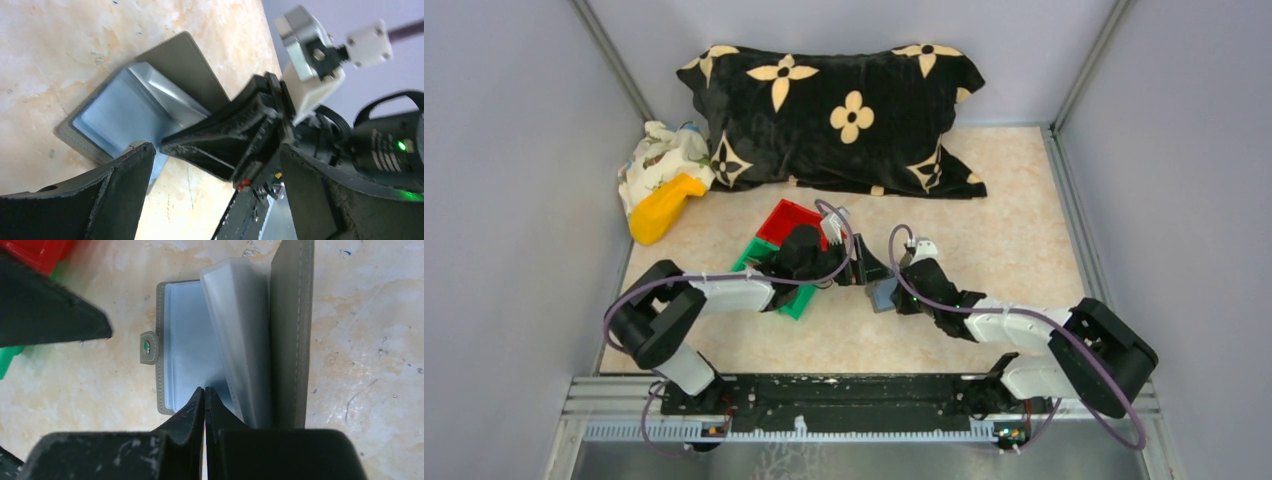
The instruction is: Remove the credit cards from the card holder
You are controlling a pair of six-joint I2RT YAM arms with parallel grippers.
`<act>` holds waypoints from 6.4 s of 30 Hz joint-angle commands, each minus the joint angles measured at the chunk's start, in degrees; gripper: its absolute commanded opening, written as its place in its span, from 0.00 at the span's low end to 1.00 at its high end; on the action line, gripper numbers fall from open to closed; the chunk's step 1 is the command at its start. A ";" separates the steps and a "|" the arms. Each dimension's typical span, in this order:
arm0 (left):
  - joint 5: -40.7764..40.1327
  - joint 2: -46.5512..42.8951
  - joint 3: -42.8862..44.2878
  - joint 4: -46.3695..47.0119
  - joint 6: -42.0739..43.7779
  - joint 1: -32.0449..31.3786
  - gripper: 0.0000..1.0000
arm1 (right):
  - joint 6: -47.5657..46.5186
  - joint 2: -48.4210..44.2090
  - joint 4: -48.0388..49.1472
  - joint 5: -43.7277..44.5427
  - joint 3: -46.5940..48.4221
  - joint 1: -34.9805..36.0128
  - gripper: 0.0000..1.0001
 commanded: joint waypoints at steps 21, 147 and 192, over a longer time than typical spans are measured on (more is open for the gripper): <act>-0.28 9.19 -2.17 8.72 -5.04 1.46 0.98 | 2.95 1.58 7.93 -3.97 -3.83 -0.34 0.00; 5.10 -0.58 0.64 4.84 -5.07 6.50 0.96 | -1.05 -7.48 -3.65 8.98 3.01 6.60 0.00; 10.76 22.93 13.13 15.85 -14.50 -0.96 0.95 | 13.92 -25.03 0.65 6.24 -10.60 3.71 0.00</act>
